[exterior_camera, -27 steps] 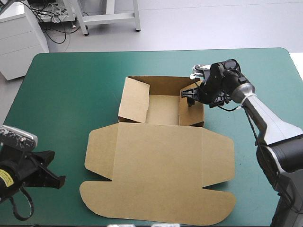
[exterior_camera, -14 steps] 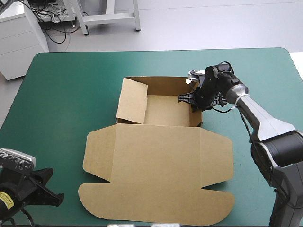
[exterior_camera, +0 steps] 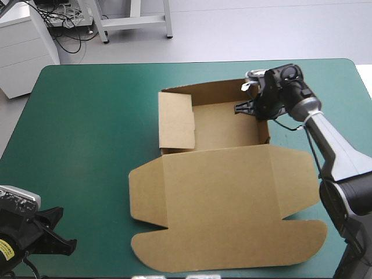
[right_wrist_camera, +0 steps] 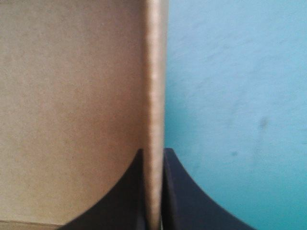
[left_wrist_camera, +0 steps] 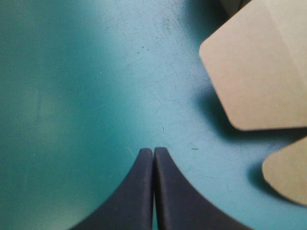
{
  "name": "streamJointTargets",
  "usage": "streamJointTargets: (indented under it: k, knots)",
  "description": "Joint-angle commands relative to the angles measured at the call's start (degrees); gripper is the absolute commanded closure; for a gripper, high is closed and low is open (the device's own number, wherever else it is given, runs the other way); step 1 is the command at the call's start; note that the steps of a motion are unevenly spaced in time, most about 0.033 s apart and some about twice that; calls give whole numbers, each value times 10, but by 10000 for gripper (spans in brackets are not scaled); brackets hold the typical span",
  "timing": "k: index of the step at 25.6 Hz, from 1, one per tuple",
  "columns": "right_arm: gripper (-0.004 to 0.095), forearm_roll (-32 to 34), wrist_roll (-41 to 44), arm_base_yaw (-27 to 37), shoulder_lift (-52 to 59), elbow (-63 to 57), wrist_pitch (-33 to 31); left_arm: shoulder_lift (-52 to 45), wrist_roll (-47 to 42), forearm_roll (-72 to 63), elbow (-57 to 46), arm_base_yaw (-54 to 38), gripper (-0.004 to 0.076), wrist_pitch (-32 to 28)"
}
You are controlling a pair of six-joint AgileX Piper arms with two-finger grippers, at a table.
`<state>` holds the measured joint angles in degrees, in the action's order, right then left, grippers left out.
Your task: Fold the box
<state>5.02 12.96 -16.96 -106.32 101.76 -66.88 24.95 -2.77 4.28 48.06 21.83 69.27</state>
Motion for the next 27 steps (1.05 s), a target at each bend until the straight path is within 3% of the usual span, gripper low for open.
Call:
streamJointTargets:
  k: [1, 5, 13, 18, 27]
  knots:
    - [916, 73, -24, 55, 76, 73, -27, 5, -6, 3, 12, 1, 756, -35]
    - [927, 134, -47, 158, 111, 95, -45, 5, -6, 3, 12, 1, 756, -35]
    - [931, 116, -69, 320, 108, 78, -7, 5, -6, 3, 12, 1, 756, -36]
    - [929, 68, -79, 380, 79, 77, 11, 5, -6, 8, 12, 1, 756, -36]
    - [887, 64, -79, 438, 1, 77, 11, 5, -5, 13, 12, 1, 756, -36]
